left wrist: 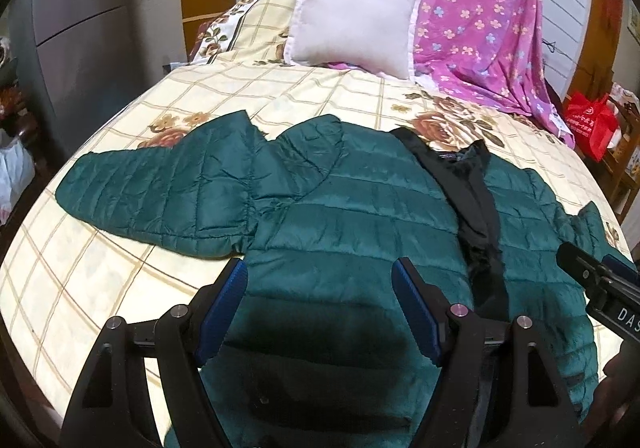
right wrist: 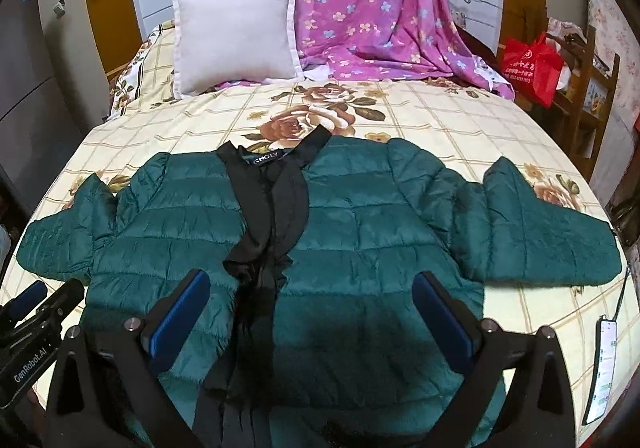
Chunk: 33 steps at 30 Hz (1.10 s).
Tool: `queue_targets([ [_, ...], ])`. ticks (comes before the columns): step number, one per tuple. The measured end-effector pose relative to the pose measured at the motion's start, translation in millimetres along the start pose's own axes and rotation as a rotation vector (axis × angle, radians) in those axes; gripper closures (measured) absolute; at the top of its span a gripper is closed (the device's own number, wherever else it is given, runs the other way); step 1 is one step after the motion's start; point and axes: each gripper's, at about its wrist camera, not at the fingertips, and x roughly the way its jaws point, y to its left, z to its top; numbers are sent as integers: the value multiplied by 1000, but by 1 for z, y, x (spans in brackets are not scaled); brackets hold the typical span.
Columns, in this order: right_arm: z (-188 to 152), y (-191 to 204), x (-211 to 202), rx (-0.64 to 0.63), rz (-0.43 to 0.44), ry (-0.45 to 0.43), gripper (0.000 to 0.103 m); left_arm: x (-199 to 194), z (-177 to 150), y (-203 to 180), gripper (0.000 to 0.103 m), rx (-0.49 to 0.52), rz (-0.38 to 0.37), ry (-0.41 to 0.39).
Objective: Fold large clothes
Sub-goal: 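Grasp the jacket side edge and sleeve nearest the left gripper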
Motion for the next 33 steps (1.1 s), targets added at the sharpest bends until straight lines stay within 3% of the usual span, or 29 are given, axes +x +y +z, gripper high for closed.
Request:
queue_targets([
  [9, -1, 8, 27, 8, 13, 22, 0, 25, 8, 24, 57, -34, 11, 29],
  [20, -12, 19, 53, -20, 20, 86, 0, 40, 20, 76, 57, -99, 87, 48],
  [25, -17, 23, 52, -56, 21, 88, 0, 46, 28, 139, 57, -234, 170, 28],
  [33, -28, 24, 53, -101, 26, 115, 0, 66, 41, 278, 57, -521, 371, -21],
])
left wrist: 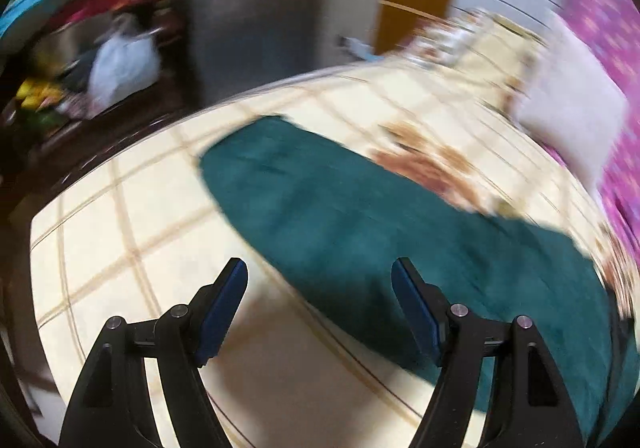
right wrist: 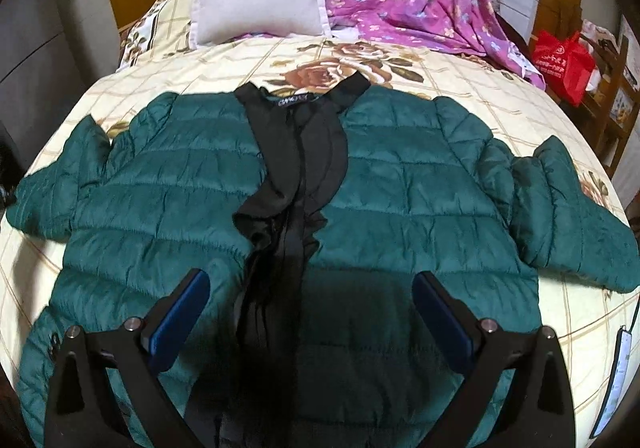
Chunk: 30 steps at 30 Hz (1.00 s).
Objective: Fold large clothes
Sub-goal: 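Grasp the jacket side edge and sleeve nearest the left gripper, then lift and fold the held side and sleeve across the jacket body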
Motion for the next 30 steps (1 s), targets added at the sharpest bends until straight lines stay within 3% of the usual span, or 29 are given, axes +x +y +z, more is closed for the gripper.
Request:
queue_targets([
  [8, -1, 5, -2, -14, 14, -5, 0, 56, 30, 39, 57, -177, 97, 43],
  [14, -1, 20, 2, -62, 12, 12, 0, 79, 39, 33, 62, -206, 46, 49],
  [18, -1, 25, 2, -76, 10, 8, 0, 85, 45, 30, 99, -186, -13, 20],
  [20, 0, 25, 0, -73, 15, 4, 0, 87, 46, 32, 103, -197, -74, 30],
  [23, 1, 24, -1, -67, 15, 0, 0, 73, 47, 31, 103, -202, -120, 5],
  [30, 1, 10, -12, -36, 13, -8, 0, -16, 43, -19, 103, -33, -267, -113],
])
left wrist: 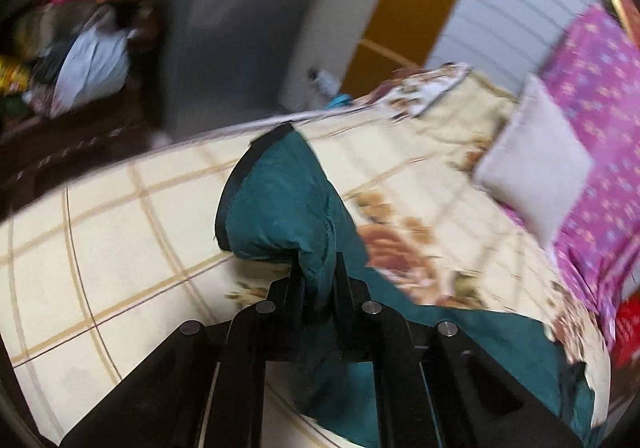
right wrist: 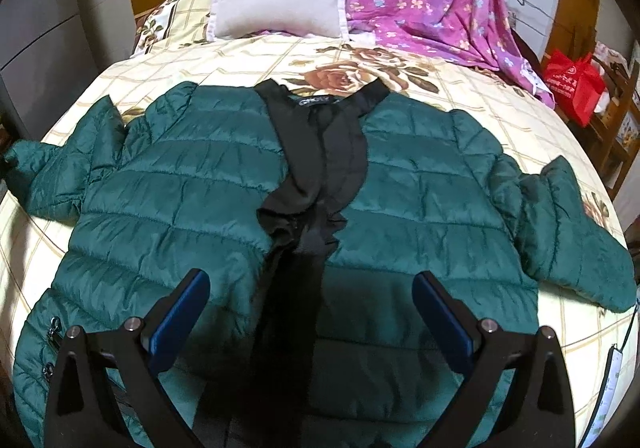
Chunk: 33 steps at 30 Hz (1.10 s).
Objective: Fold large clothes
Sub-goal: 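Lift and fold the held side and sleeve across the jacket body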
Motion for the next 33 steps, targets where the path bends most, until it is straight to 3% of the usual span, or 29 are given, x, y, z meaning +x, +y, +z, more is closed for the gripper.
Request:
queue_targets([
  [5, -2, -13, -17, 17, -1, -28, 0, -55, -13, -69, 103, 158, -130, -50],
  [11, -6, -39, -32, 61, -7, -51, 0, -95, -57, -153, 103, 328, -257, -17],
  [17, -12, -67, -44, 88, -35, -68, 0, -114, -111, -221, 103, 439, -371, 54],
  [25, -22, -116, -45, 176, -58, -66, 0, -120, -196, -292, 103, 578, -469, 176],
  [33, -31, -148, -40, 217, -71, -49, 0, -95, -256, -321, 103, 577, -567, 352],
])
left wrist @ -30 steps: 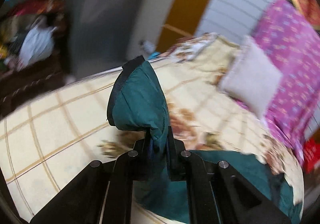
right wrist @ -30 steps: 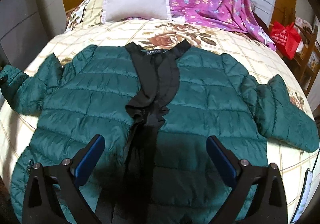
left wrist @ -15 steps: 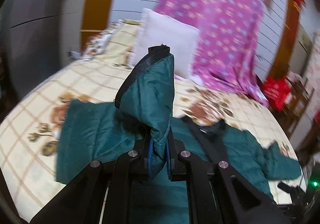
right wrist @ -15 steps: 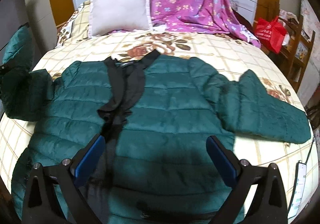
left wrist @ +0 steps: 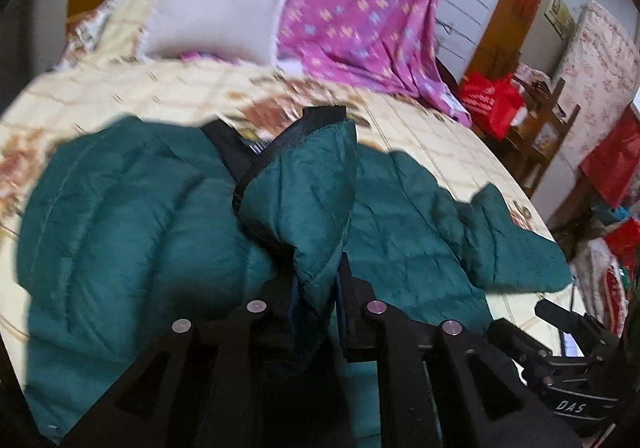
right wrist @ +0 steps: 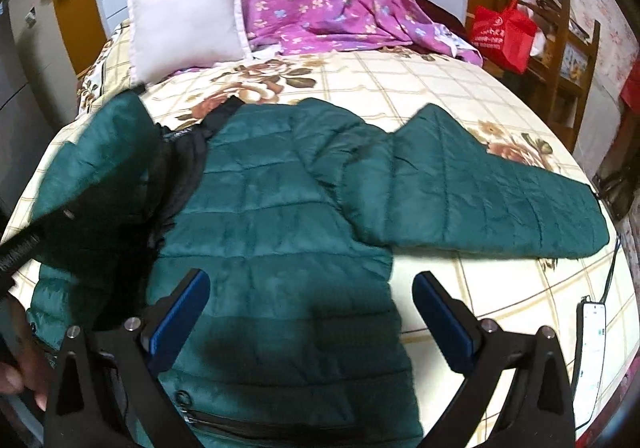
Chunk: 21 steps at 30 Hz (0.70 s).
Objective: Fold large clothes
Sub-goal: 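Lift and fold the held side and sleeve across the jacket body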
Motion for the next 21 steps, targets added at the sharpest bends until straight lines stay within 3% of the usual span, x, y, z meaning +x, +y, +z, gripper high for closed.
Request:
queue_targets([
  [3, 0, -8, 1, 20, 27, 1, 0, 5, -4, -7, 91, 25, -53, 22],
  [6, 3, -10, 4, 42, 56, 1, 0, -4, -3, -5, 86, 38, -109, 32],
  [8, 8, -9, 7, 59, 97, 1, 0, -20, 0, -4, 81, 45, -148, 24],
  [11, 13, 0, 12, 83, 155, 3, 0, -55, 6, 7, 69, 63, -150, -29],
  [15, 20, 17, 34, 102, 214, 61, 0, -82, 14, 36, 68, 60, -60, -72],
  [19, 14, 33, 64, 99, 162, 159, 2, -99, 17, 85, 68, -9, 91, -102],
  [20, 12, 37, 68, 88, 173, 166, 5, -101, 17, 99, 68, -36, 128, -106],
  [21, 10, 41, 70, 72, 188, 159, 21, -103, 17, 112, 68, -67, 152, -108],
])
